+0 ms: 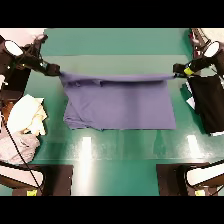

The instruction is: Fold the shirts.

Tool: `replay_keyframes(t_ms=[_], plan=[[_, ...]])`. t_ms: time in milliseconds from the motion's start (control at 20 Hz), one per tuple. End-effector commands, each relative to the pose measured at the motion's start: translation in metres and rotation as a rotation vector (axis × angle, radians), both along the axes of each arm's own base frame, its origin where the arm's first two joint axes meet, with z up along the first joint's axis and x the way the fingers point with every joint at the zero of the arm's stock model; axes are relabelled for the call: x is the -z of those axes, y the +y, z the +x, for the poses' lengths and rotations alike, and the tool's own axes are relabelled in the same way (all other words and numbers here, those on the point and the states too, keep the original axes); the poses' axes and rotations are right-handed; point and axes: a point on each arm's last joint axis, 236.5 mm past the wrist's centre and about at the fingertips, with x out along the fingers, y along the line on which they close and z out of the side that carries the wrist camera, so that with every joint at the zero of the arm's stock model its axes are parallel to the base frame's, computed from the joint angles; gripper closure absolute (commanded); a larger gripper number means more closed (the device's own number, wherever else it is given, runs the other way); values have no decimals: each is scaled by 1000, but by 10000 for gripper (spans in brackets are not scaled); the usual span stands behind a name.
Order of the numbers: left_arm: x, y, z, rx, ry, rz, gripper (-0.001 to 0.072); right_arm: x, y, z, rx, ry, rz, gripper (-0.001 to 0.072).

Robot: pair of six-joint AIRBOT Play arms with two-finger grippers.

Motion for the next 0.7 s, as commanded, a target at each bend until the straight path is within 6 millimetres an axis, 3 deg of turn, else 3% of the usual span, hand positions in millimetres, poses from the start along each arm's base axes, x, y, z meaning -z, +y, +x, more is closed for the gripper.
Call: replay_keyframes(t_ms=[0, 150, 300, 350, 400, 450, 550, 650], plan=[[38, 1, -27, 16, 114, 12, 681, 28, 1, -27, -9, 113, -3, 700], [53, 1, -35, 8, 144, 9, 682, 35, 15, -32, -8, 130, 53, 695], [55, 0, -39, 9, 158, 4, 679, 33, 27, -31, -10, 127, 102, 691], [55, -1, -43, 15, 175, 2, 569, 32, 30, -32, -12, 130, 114, 602], [56, -2, -47, 18, 194, -2, 324, 31, 33, -33, -14, 133, 130, 381], [56, -3, -52, 7, 223, -10, 198, 31, 35, -35, -17, 144, 136, 333], [49, 2, -67, 3, 292, -25, 206, 23, 36, -43, -44, 153, 134, 333], [34, 17, -86, -15, 371, -46, 207, 2, 34, -56, -102, 152, 124, 333]])
